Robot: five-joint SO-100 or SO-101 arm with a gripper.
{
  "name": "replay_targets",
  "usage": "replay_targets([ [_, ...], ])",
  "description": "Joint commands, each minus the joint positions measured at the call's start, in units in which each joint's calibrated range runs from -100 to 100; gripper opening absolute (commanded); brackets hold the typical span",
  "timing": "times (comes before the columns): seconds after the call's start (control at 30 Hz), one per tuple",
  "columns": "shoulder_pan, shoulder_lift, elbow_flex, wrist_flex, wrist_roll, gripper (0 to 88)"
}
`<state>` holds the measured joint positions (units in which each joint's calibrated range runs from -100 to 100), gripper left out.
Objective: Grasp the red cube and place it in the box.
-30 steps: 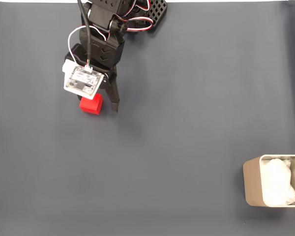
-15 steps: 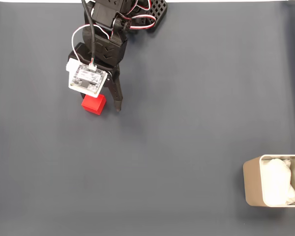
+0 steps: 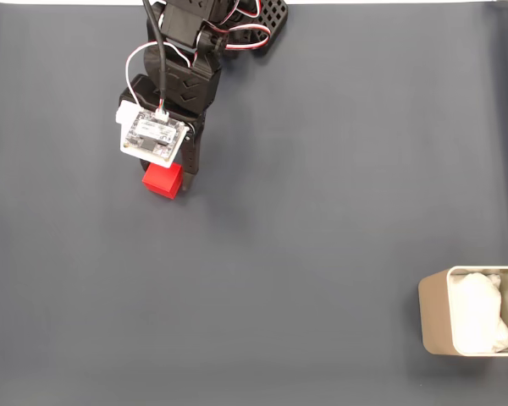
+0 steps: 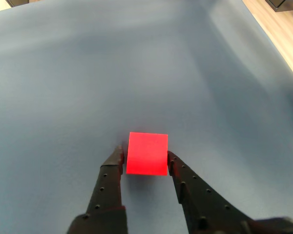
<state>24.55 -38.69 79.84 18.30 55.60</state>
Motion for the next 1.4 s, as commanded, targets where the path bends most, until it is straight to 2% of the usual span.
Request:
replay_targets([
  [0.0,-0.3,-1.3,-1.4,-0.8,-0.2,13.5],
  [0.27,-0.3,-0.5,-1.7,-0.5,0.5,6.0],
  [0.8,-1.0,1.7,-8.8,2.2,-0.9,5.7],
  [1.07,-5.6,3.4,-22.9,7.3,-2.4,5.8],
  [1.37,-13.8,5.3,-32.9,7.6,-2.6,5.9],
])
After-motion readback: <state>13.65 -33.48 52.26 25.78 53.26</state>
